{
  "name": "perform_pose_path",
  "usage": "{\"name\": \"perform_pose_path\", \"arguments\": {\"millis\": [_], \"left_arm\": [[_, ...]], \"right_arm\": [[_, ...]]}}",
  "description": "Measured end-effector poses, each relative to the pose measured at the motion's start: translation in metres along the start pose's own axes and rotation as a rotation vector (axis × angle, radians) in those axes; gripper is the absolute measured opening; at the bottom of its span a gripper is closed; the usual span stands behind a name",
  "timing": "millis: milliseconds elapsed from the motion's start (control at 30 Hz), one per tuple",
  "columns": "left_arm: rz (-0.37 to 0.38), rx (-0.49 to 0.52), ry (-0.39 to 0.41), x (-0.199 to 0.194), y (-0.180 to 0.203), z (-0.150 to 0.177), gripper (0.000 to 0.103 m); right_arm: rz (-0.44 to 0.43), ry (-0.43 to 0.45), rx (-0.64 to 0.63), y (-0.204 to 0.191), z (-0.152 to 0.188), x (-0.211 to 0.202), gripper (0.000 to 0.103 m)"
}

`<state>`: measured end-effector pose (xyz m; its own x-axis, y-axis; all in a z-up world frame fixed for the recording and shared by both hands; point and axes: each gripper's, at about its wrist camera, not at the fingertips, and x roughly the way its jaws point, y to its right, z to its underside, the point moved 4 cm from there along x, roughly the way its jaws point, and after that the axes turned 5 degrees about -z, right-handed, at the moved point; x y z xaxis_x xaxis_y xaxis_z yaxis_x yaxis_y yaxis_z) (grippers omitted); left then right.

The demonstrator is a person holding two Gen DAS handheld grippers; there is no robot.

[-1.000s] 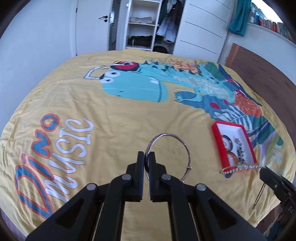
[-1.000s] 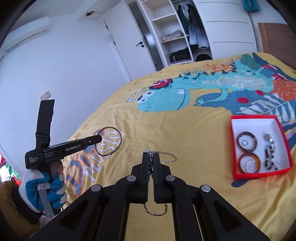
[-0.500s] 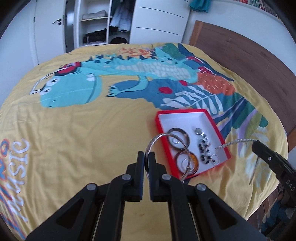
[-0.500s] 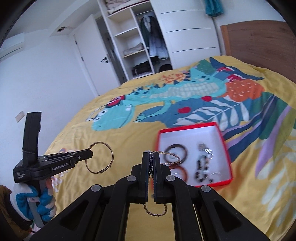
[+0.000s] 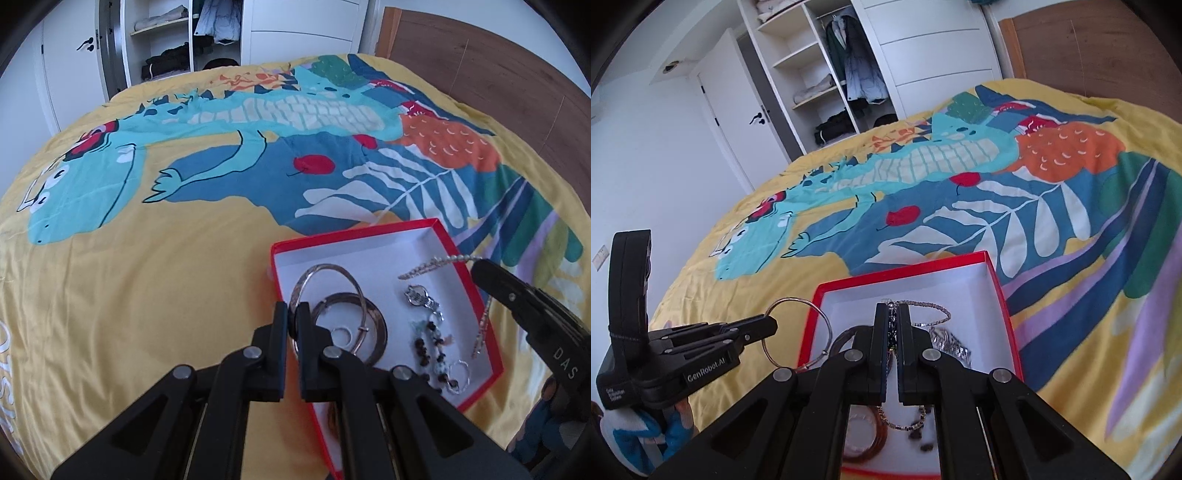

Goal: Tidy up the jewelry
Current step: 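Carry the hoop and necklace into the red box and open both grippers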

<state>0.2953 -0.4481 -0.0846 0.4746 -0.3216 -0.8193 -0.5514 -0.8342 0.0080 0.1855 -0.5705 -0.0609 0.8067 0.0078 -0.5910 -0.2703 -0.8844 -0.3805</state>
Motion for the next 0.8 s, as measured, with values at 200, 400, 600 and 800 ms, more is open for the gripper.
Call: {"name": "perform_pose_path", "arguments": {"millis": [200, 400, 600, 800], "left_arm": [[-0.006, -0.002, -0.021, 0.029, 0.008, -0.003, 0.004], [-0.022, -0.009, -0.045, 0.049, 0.008, 0.001, 0.004], [-0.049, 0.017, -0.038, 0.051, 0.014, 0.004, 0.004], [-0.084, 0.032, -0.044, 0.053, 0.017, 0.004, 0.007]], "right_arm": [[0.002, -0.015, 0.027, 0.016, -0.009, 0.036, 0.004], [0.06, -0.033, 0.048, 0.034, -0.011, 0.055, 0.004], [0.131, -0.056, 0.053, 0.052, -0.004, 0.06, 0.005], [0.169, -0.077, 0.052, 0.06, 0.003, 0.06, 0.008]]}}
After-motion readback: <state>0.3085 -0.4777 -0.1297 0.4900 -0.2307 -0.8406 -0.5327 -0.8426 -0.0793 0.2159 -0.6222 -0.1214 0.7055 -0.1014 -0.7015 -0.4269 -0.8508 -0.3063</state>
